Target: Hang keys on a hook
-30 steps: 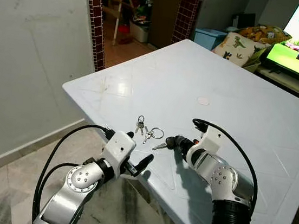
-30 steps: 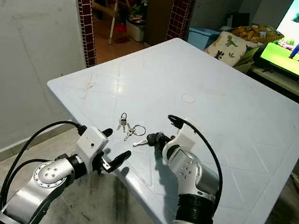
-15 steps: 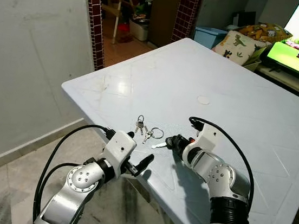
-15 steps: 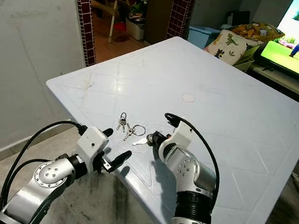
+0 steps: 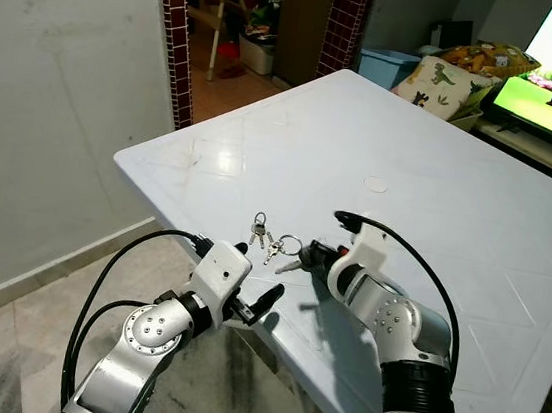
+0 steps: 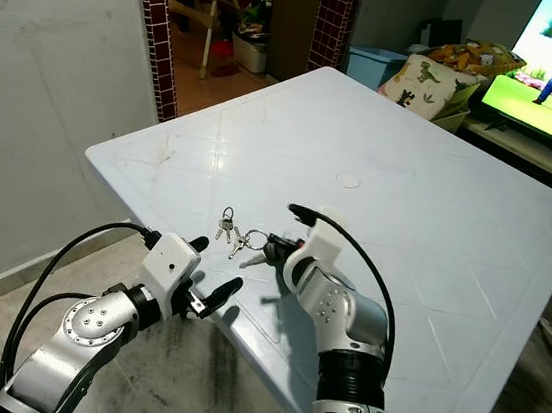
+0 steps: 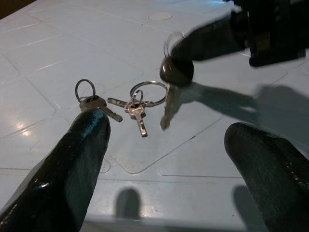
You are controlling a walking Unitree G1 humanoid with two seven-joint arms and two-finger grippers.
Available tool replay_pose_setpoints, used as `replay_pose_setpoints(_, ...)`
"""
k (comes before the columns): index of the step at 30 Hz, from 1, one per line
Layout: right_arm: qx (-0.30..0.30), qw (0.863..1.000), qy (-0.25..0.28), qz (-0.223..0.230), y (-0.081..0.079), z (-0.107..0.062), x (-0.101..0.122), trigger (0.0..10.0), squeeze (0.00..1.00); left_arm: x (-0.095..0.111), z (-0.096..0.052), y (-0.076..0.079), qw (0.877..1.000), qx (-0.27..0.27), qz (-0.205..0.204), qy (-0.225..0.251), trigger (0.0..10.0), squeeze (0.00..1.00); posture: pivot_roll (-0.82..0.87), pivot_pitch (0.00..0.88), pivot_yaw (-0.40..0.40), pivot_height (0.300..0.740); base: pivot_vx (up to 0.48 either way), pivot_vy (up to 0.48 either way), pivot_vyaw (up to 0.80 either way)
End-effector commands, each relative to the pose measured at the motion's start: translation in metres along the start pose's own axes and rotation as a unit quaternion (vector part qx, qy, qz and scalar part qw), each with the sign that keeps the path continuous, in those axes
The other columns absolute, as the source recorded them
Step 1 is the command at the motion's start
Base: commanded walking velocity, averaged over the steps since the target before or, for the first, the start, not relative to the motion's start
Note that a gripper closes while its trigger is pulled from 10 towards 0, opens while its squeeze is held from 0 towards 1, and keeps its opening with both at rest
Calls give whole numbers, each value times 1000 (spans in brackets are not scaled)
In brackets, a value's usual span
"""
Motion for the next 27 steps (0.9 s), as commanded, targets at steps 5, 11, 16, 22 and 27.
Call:
replay_pose_setpoints(5, 31, 995, 50, -82, -13, -4, 22, 0, 0, 6, -1, -3, 1000, 8, 8, 15, 10000, 0, 49, 0, -57, 740, 0, 0, 0)
replay_pose_setpoints(11, 62, 974, 126, -181, -26, -12, 45, 0, 0, 10, -2, -12, 999, 36, 17, 24, 10000, 0, 50, 0, -57, 740, 0, 0, 0)
replay_pose_setpoints(16, 86, 947, 207, -232, -41, -26, 73, 0, 0, 16, -4, -33, 994, 94, 30, 36, 10000, 0, 51, 0, -52, 740, 0, 0, 0)
replay_pose_setpoints(22, 103, 930, 262, -235, -45, -39, 90, 0, 0, 22, -12, -68, 979, 192, 52, 41, 10000, 0, 56, 0, -42, 740, 0, 0, 0)
replay_pose_setpoints(27, 133, 922, 282, -228, -53, -50, 90, 941, 0, 16, -33, -103, 952, 299, 59, 17, 10000, 0, 72, 0, -31, 740, 0, 0, 0)
Point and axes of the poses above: a point about 5 cm out from each wrist's last joint towards the gripper, its own z axis pointing out of the wrist towards the gripper, its own x axis along the axis of the wrist's last joint, y = z × x, the point moved 6 cm from there along z, pointing out of the wrist towards the gripper, and after that the axes turned 12 degrees about z, right-handed, at the moved point
